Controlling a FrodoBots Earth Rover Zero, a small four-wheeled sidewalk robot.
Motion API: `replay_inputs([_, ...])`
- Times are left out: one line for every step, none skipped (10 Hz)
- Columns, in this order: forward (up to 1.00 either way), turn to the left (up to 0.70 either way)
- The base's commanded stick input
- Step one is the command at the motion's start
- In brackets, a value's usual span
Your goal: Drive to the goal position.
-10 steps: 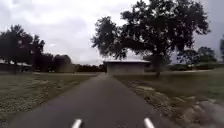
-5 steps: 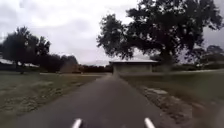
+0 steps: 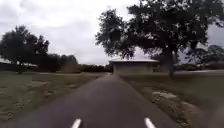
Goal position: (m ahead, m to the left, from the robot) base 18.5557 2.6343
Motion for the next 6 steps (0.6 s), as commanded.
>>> replay_inputs([0.84,0.03])
replay_inputs([0.84,0.03])
replay_inputs([0.84,0.05])
replay_inputs([0.84,0.12])
replay_inputs([0.84,0.31])
replay_inputs([0.84,0.33])
